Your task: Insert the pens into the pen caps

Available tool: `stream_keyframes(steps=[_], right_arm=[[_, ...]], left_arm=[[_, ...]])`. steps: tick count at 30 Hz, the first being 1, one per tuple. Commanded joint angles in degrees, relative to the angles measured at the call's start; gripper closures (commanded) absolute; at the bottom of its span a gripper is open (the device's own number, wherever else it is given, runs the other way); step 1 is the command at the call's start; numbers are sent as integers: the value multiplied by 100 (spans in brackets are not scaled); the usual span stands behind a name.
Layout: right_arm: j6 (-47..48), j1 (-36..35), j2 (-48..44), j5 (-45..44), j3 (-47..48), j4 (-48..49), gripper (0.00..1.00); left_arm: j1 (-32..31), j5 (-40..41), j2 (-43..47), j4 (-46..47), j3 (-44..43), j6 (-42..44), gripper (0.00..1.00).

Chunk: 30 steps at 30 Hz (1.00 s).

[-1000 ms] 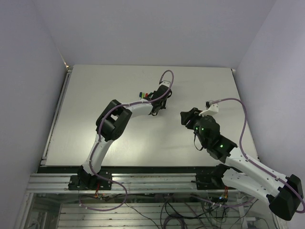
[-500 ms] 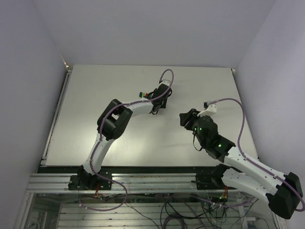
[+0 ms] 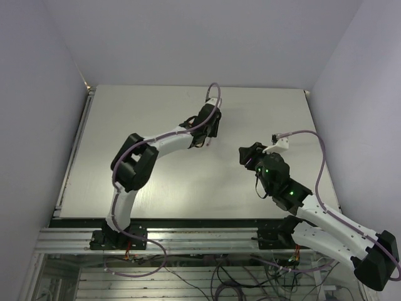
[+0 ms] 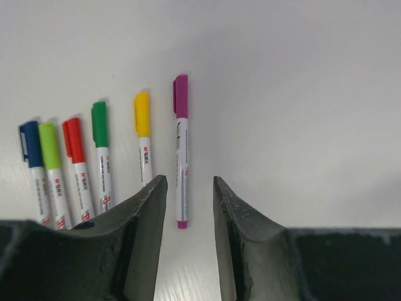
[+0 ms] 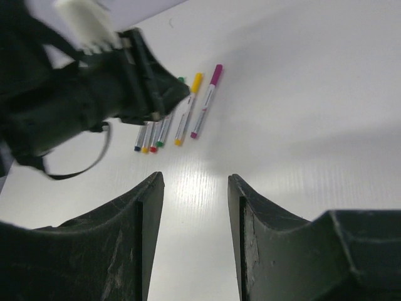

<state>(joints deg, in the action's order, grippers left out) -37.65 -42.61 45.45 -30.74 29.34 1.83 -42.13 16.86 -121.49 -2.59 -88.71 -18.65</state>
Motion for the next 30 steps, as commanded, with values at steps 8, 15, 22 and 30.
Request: stream_keyframes(steps=[8, 15, 22, 30], right_arm=[[597, 1488, 104, 405, 278, -268, 55], [583, 3330, 336, 1771, 218, -223, 54], [305, 5202, 513, 3323, -260, -124, 53], [595, 5298, 140, 3225, -358, -514, 37]], left_arm=[[87, 100, 1890, 653, 1460, 13, 53], [509, 53, 3099, 877, 2663, -389, 51], [947, 428, 4475, 645, 3694, -644, 50], [952, 924, 5736, 313, 4543, -1119, 50]])
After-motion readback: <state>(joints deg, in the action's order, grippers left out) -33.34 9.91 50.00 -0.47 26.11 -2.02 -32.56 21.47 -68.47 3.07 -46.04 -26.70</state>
